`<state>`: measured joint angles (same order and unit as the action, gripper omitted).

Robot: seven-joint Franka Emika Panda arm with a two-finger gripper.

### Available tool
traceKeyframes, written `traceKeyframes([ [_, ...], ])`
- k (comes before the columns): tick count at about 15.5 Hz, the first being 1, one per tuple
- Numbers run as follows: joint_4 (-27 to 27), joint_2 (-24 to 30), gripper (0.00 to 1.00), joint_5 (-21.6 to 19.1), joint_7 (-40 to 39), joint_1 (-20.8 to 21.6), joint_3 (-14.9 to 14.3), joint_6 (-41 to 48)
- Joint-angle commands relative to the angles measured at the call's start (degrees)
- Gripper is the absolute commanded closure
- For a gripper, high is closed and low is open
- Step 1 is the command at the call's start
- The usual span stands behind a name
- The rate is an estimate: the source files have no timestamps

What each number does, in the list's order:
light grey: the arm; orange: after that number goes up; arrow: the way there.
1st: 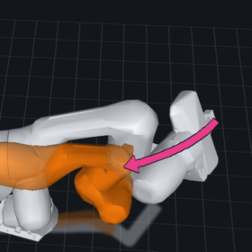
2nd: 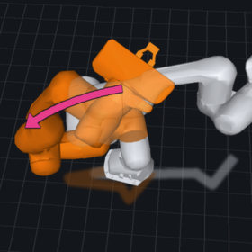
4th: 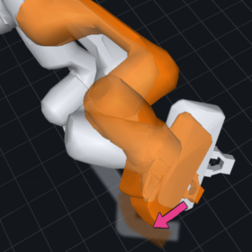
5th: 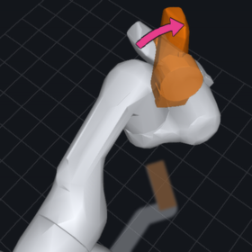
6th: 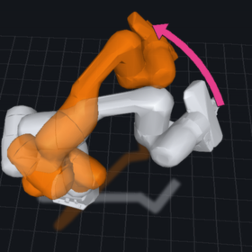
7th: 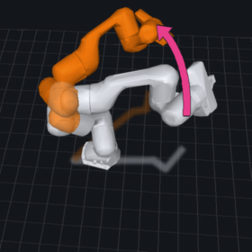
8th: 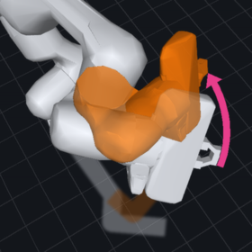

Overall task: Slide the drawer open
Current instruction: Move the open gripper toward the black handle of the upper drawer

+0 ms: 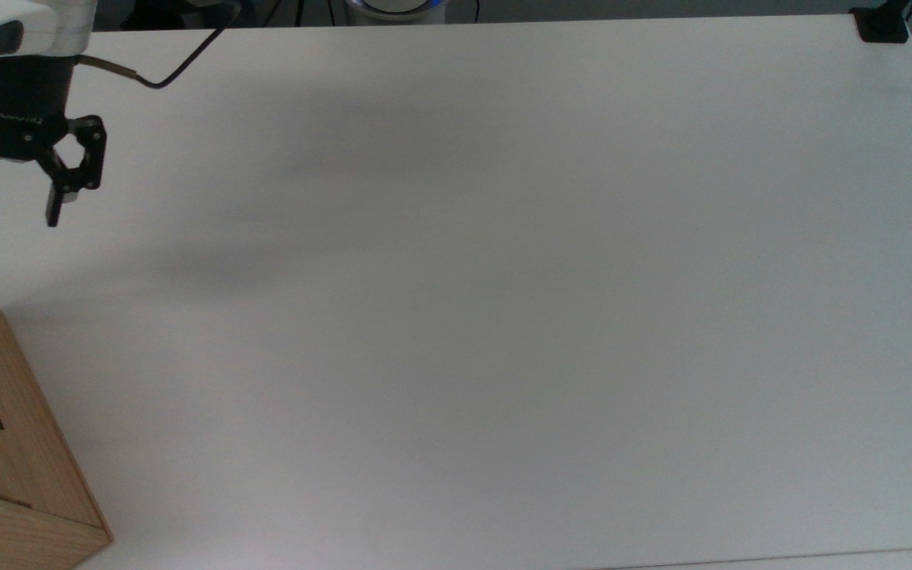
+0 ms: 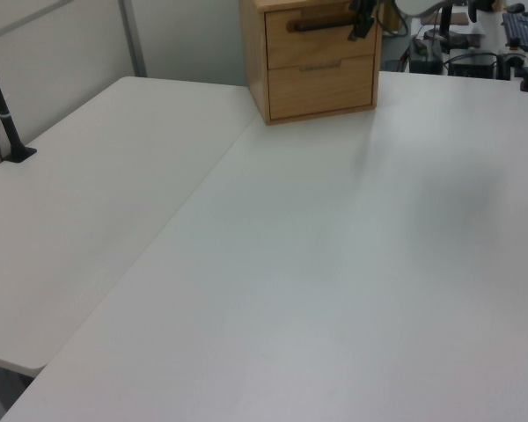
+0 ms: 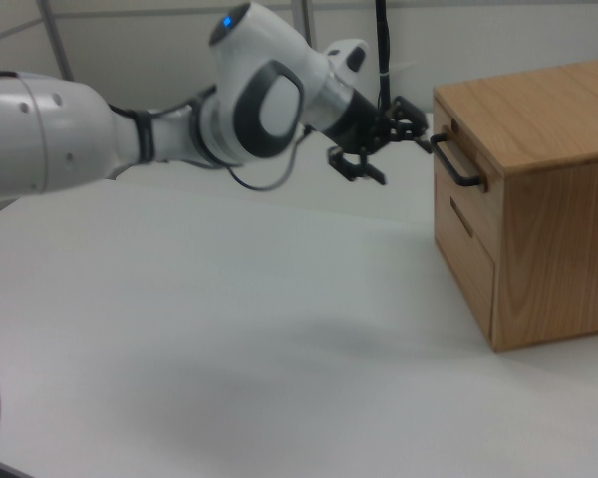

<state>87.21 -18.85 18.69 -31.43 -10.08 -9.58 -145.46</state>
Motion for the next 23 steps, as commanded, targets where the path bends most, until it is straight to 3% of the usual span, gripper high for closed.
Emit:
traceKeyframes([
  [1,-0.64,-3.56,0.17,1.7,-0.92,0.5,-3.42,-9.74],
  [7,-6.51,-9.18,0.21,2.84,-0.92,0.24,-4.49,-11.52],
  [9,-8.89,-10.76,0.33,3.37,-1.0,-0.55,-4.57,-11.52],
  [14,-8.99,-11.73,0.76,6.53,-1.18,-0.55,-4.57,-11.6],
  [16,-8.99,-11.83,0.77,6.54,-1.18,-0.47,-4.57,-11.6],
  [20,-8.55,-11.39,0.93,6.36,-0.92,0.15,-4.22,-11.52],
  [23,-7.24,-9.64,0.98,6.01,-0.74,1.11,-4.13,-11.34],
])
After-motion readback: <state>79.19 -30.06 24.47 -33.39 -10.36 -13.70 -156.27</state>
